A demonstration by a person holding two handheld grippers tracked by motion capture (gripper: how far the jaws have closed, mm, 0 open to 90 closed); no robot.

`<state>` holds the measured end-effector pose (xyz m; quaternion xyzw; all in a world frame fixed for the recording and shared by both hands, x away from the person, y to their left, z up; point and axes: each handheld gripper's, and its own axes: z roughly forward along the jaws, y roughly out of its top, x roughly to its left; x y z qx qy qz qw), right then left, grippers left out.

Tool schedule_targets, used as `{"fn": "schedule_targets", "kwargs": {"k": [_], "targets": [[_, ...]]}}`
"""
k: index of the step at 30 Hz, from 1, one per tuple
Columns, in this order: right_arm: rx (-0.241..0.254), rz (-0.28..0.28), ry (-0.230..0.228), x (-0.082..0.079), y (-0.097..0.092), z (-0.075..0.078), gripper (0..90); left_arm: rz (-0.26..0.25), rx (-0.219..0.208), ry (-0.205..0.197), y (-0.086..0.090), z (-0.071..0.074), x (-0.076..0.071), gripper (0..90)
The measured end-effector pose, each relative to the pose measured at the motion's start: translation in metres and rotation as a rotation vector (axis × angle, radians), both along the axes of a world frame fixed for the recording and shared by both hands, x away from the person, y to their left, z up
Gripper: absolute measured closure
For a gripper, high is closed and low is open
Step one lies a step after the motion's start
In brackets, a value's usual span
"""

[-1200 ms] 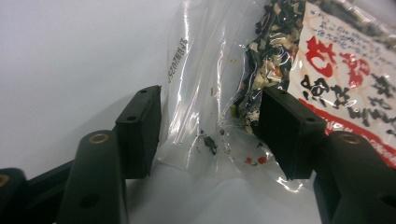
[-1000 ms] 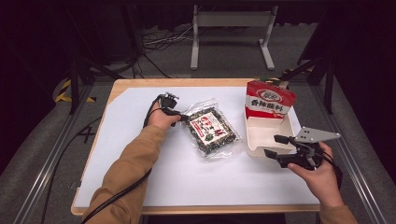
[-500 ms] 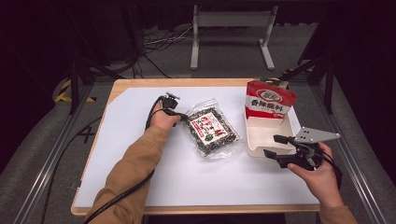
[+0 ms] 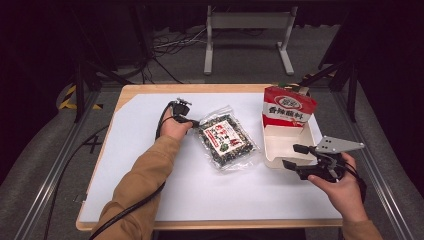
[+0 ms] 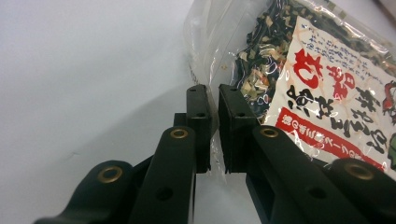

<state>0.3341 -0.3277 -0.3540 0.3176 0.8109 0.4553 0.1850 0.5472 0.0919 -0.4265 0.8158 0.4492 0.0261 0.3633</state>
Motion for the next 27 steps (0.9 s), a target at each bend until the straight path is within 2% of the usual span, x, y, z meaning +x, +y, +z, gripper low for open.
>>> {"fn": "schedule_targets", "kwargs": {"k": [6,11,13,18,25,27], "targets": [[0.001,0.007,-0.007,0.001,0.001,0.0,33.3,-0.009,-0.042,-0.042,0.007,0.016,-0.005,85.9],[0.003,0.017,-0.011,0.001,0.004,0.0,35.0,-0.024,-0.049,-0.106,0.01,0.037,-0.014,86.4],[0.002,0.018,-0.012,0.002,0.004,0.0,35.4,-0.03,-0.045,-0.115,0.01,0.042,-0.017,86.5],[0.003,0.026,-0.023,0.002,0.005,0.002,37.2,-0.057,-0.074,-0.189,0.014,0.065,-0.029,86.6],[0.01,0.039,-0.038,0.002,0.007,0.004,39.5,-0.078,-0.086,-0.282,0.017,0.092,-0.048,86.8],[0.01,0.044,-0.038,0.002,0.008,0.005,40.3,-0.106,-0.09,-0.319,0.016,0.102,-0.056,86.9]]}}
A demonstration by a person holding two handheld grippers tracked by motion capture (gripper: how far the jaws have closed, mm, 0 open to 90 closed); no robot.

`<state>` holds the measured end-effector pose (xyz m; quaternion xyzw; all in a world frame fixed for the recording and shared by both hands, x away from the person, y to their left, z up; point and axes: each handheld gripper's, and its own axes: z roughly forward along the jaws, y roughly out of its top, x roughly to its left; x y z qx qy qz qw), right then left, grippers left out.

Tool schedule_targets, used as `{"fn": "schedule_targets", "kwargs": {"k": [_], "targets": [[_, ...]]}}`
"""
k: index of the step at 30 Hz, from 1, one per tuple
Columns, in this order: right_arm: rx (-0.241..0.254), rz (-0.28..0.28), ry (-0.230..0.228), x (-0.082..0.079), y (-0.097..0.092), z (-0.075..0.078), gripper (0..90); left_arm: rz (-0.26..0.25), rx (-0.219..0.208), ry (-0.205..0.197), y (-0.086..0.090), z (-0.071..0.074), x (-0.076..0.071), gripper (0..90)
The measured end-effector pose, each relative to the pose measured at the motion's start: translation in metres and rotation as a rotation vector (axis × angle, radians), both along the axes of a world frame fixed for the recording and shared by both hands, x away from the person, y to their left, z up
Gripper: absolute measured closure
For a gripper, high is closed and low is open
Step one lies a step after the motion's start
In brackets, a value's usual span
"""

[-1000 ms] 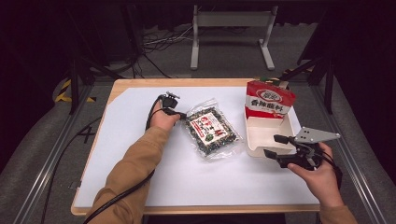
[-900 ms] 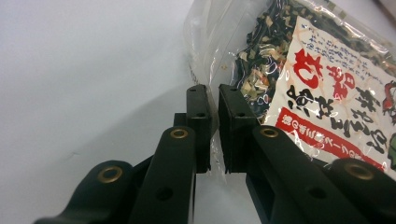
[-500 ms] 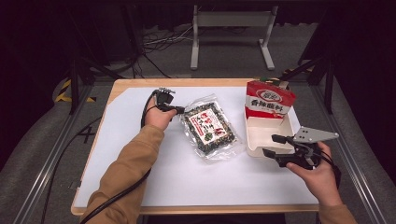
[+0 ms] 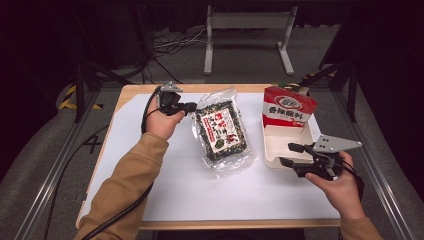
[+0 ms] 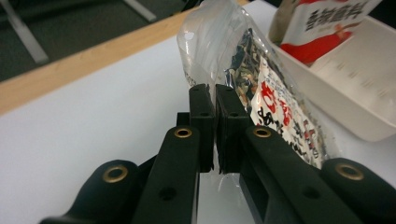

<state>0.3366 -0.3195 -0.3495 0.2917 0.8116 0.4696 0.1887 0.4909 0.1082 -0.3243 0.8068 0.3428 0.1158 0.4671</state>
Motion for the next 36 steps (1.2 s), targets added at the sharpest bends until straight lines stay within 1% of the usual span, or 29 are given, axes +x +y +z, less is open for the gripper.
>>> {"fn": "schedule_targets", "kwargs": {"k": [2,3,4,5,7,9,13,14,15,17,19,22,23,24,25,26,27,30,33,34,36], "targets": [[0.002,0.008,-0.001,0.0,0.001,0.001,40.7,-0.018,0.001,-0.04,-0.001,0.009,-0.008,87.0],[0.004,0.012,-0.001,0.0,0.002,0.001,40.8,-0.022,0.001,-0.048,-0.002,0.012,-0.012,87.0],[0.005,0.015,0.001,0.0,0.003,0.002,40.8,-0.03,0.002,-0.069,-0.004,0.017,-0.017,87.1],[0.006,0.02,0.005,0.001,0.004,0.002,40.9,-0.037,0.005,-0.081,-0.004,0.02,-0.02,87.2],[0.007,0.028,0.007,0.001,0.005,0.002,41.2,-0.048,-0.002,-0.114,-0.007,0.028,-0.03,87.3],[0.005,0.035,0.009,0.002,0.007,0.002,41.5,-0.062,0.003,-0.146,-0.008,0.034,-0.038,87.5],[0.006,0.05,0.01,0.004,0.011,0.004,41.7,-0.09,0.001,-0.199,-0.012,0.047,-0.056,88.0],[0.007,0.054,0.009,0.005,0.013,0.004,41.7,-0.092,0.003,-0.225,-0.011,0.05,-0.06,89.9],[0.005,0.058,0.008,0.006,0.014,0.004,41.7,-0.09,-0.006,-0.243,-0.01,0.055,-0.064,90.0],[0.004,0.067,0.008,0.007,0.017,0.005,41.7,-0.108,-0.03,-0.25,-0.007,0.063,-0.07,90.0],[0.007,0.077,0.009,0.009,0.021,0.005,41.7,-0.124,-0.014,-0.273,-0.009,0.069,-0.079,90.0],[0.006,0.095,0.006,0.014,0.028,0.006,41.7,-0.156,-0.014,-0.303,-0.014,0.073,-0.09,90.0],[0.006,0.095,0.006,0.014,0.028,0.006,41.7,-0.156,-0.014,-0.303,-0.014,0.073,-0.09,90.0],[0.011,0.101,0.009,0.016,0.03,0.006,41.6,-0.168,-0.029,-0.31,-0.015,0.074,-0.094,90.0],[0.016,0.107,0.009,0.018,0.032,0.006,41.6,-0.179,-0.035,-0.319,-0.016,0.076,-0.097,90.0],[0.017,0.111,0.009,0.02,0.034,0.007,41.5,-0.188,-0.039,-0.327,-0.017,0.077,-0.1,90.0],[0.017,0.116,0.007,0.022,0.036,0.008,41.1,-0.201,-0.034,-0.341,-0.018,0.078,-0.103,90.0],[0.018,0.121,-0.008,0.027,0.041,0.011,36.3,-0.227,-0.037,-0.36,-0.019,0.081,-0.11,90.0],[0.03,0.119,-0.009,0.034,0.044,0.014,31.3,-0.247,-0.037,-0.389,-0.02,0.084,-0.115,90.0],[0.03,0.119,-0.009,0.034,0.044,0.014,31.3,-0.247,-0.037,-0.389,-0.02,0.084,-0.115,90.0],[0.028,0.115,-0.007,0.04,0.046,0.014,28.1,-0.272,-0.049,-0.398,-0.021,0.084,-0.118,90.0]]}}
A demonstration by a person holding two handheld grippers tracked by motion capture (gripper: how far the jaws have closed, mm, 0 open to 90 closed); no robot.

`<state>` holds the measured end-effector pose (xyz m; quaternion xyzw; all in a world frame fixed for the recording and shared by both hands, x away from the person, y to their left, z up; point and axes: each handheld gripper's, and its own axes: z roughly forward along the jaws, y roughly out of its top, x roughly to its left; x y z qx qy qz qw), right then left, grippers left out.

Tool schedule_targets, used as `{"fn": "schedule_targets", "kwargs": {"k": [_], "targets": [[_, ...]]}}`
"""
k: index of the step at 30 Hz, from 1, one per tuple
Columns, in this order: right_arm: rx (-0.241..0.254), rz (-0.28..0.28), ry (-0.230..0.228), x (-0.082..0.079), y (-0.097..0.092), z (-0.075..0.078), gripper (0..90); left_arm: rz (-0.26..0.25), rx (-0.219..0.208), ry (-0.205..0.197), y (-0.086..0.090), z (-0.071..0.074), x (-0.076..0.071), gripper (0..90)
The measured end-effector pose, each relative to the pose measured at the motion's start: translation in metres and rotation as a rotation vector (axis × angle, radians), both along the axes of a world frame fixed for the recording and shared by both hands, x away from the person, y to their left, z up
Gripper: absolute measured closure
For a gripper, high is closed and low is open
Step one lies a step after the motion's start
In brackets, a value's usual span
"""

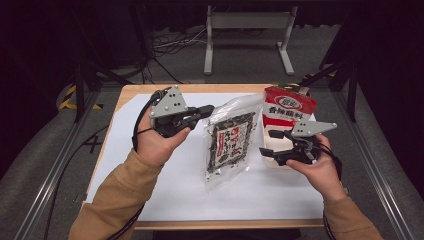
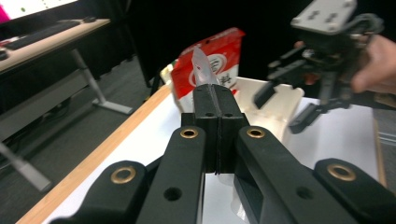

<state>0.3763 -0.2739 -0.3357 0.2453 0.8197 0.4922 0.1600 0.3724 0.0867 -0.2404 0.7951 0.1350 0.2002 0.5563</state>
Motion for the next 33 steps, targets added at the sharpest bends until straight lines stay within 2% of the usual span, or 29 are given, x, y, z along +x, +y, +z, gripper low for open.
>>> {"fn": "schedule_targets", "kwargs": {"k": [4,9,10,13,15,22,26,30,33], "targets": [[-0.001,0.0,0.005,0.006,0.001,-0.001,27.5,-0.032,-0.001,-0.01,-0.001,0.001,-0.003,90.0],[0.011,0.01,0.022,0.016,0.001,-0.002,26.1,-0.101,-0.01,-0.047,-0.003,0.006,-0.012,90.0],[0.011,0.01,0.022,0.016,0.001,-0.002,26.1,-0.101,-0.01,-0.047,-0.003,0.006,-0.012,90.0],[0.032,0.048,0.017,0.017,0.004,-0.001,25.3,-0.134,-0.016,-0.075,-0.004,0.01,-0.017,90.0],[0.035,0.076,0.01,0.016,0.007,-0.001,25.2,-0.147,-0.021,-0.071,-0.005,0.011,-0.019,90.0],[0.075,0.195,-0.012,0.011,0.023,0.005,29.9,-0.154,-0.046,-0.059,-0.004,0.01,-0.018,90.0],[0.077,0.218,-0.002,0.013,0.027,0.005,32.0,-0.152,-0.059,-0.056,-0.001,0.011,-0.018,90.0],[0.092,0.249,0.034,0.02,0.034,-0.005,32.1,-0.145,-0.055,-0.049,0.0,0.007,-0.018,90.0],[0.107,0.261,0.038,0.023,0.04,-0.012,34.4,-0.139,-0.061,-0.039,0.003,0.005,-0.017,90.0]]}}
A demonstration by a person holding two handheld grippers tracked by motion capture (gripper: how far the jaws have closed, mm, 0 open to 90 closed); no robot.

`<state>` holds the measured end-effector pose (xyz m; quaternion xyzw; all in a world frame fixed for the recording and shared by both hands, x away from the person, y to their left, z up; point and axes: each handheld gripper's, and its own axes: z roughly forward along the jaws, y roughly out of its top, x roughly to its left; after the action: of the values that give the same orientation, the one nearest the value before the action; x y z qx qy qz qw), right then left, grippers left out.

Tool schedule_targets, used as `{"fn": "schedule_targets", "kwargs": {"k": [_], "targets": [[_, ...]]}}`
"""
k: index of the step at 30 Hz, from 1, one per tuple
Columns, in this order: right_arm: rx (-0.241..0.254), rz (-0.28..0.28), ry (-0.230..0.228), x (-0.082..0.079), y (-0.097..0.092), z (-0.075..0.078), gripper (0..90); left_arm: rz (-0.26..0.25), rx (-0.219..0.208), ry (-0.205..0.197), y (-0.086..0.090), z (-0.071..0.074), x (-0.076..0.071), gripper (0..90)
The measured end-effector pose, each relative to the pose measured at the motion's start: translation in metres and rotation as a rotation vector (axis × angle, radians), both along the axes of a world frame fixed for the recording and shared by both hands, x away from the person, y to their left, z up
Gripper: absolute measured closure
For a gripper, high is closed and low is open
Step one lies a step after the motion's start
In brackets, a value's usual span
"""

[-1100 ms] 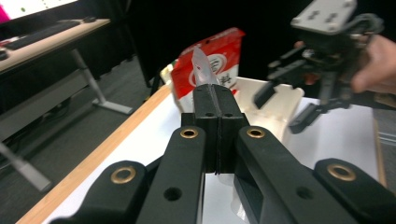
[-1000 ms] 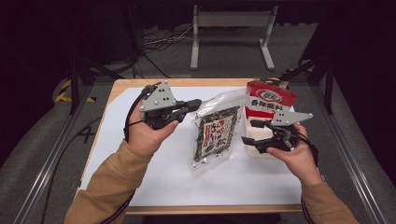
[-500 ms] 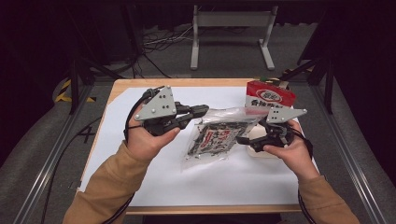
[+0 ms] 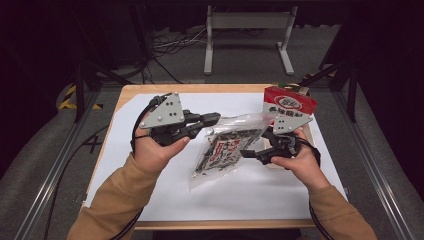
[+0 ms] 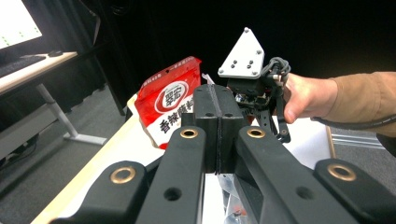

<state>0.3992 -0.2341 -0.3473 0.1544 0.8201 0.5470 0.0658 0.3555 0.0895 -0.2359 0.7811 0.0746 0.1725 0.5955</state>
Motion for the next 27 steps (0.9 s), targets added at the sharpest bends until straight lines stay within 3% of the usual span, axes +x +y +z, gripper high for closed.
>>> {"fn": "schedule_targets", "kwargs": {"k": [2,4,8,15,17,27], "targets": [[0.003,0.006,0.002,0.001,0.001,0.0,45.4,0.001,-0.004,0.004,0.002,-0.001,0.0,90.0],[-0.001,0.05,0.022,0.0,0.003,0.002,54.9,0.009,-0.009,0.002,0.004,-0.001,0.0,90.0],[-0.03,0.097,-0.023,-0.002,0.005,0.007,65.0,0.031,-0.023,0.005,0.011,0.0,0.001,90.0],[-0.044,0.156,-0.067,-0.006,0.006,0.016,73.3,0.051,-0.041,0.029,0.021,0.0,0.004,90.0],[-0.047,0.174,-0.075,-0.007,0.007,0.02,74.2,0.051,-0.055,0.051,0.026,0.0,0.006,90.0],[-0.109,0.19,-0.091,-0.016,0.007,0.04,75.2,0.035,-0.079,0.098,0.038,-0.004,0.01,89.8]]}}
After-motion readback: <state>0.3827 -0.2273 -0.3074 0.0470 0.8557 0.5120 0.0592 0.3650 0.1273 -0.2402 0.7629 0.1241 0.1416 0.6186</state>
